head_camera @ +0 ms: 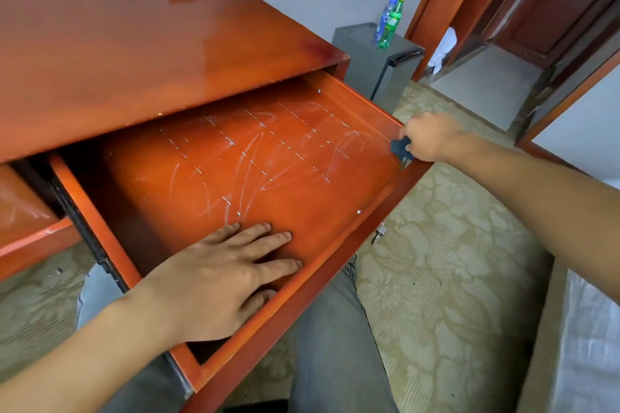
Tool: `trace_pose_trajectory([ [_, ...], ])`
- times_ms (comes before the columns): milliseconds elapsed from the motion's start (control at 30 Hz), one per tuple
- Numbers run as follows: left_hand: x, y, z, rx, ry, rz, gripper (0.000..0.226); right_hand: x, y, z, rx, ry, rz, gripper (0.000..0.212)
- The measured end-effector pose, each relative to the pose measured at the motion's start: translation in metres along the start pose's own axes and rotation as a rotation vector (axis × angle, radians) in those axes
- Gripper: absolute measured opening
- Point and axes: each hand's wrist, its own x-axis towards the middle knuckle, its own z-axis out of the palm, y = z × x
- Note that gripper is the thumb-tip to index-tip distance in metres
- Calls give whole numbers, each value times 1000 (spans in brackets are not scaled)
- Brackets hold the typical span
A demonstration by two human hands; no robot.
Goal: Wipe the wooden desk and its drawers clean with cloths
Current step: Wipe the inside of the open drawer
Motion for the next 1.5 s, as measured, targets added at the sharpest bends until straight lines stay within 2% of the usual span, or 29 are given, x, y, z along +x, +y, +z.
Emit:
trace_pose_trajectory([
  [67, -1, -3, -2, 15, 77, 27, 64, -5, -26, -3, -60, -42, -83, 17],
  [200, -4, -9, 5, 6, 140, -4, 44, -6, -53, -3, -97, -108, -124, 25],
  [267, -4, -9, 4, -4, 182, -2, 43, -8, -61, -4, -28, -145, -188, 23],
  [367, -3, -10, 6, -15, 219, 3, 43, -10, -50, -9, 220, -215, -223, 18],
  [433, -1, -10, 10, -10, 256, 6, 43, -2, -33, -8, 170, -178, -168, 16],
  [533, -1, -8, 9, -3, 275, -2, 43, 10, -21, 2, -63, -78, -37, 8],
  [600, -4, -9, 8, -22, 286, -22, 43, 21, -26, 6, -34, -47, 25, 4],
  [733, -6, -11, 2, -17, 305, -44, 40, 39, -22, 7, 253, -26, 89, 12],
  [800, -6, -12, 0, -32, 308, -53, 38, 30, -22, 7, 474, -25, 41, 12],
  [900, -6, -8, -3, -55, 328, -56, 31, 7, -32, 11, 776, -122, -115, 24],
  [1033, -9, -9, -14, -99, 447, -106, 29, 6, -40, 21, 573, -123, -235, 34],
  [1167, -28, -33, -23, 0, 542, -234, 38, 39, -32, 26, 303, 11, -81, 31],
  [1267, -43, -71, -22, 63, 538, -351, 54, 51, -33, 30, 174, 59, -32, 32],
  [1367, -48, -88, -12, -54, 529, -432, 66, 36, -49, 23, 202, 85, -129, 30],
  [1500, -45, -82, -9, -124, 532, -477, 68, -16, -85, 10, 436, 5, -432, 31],
])
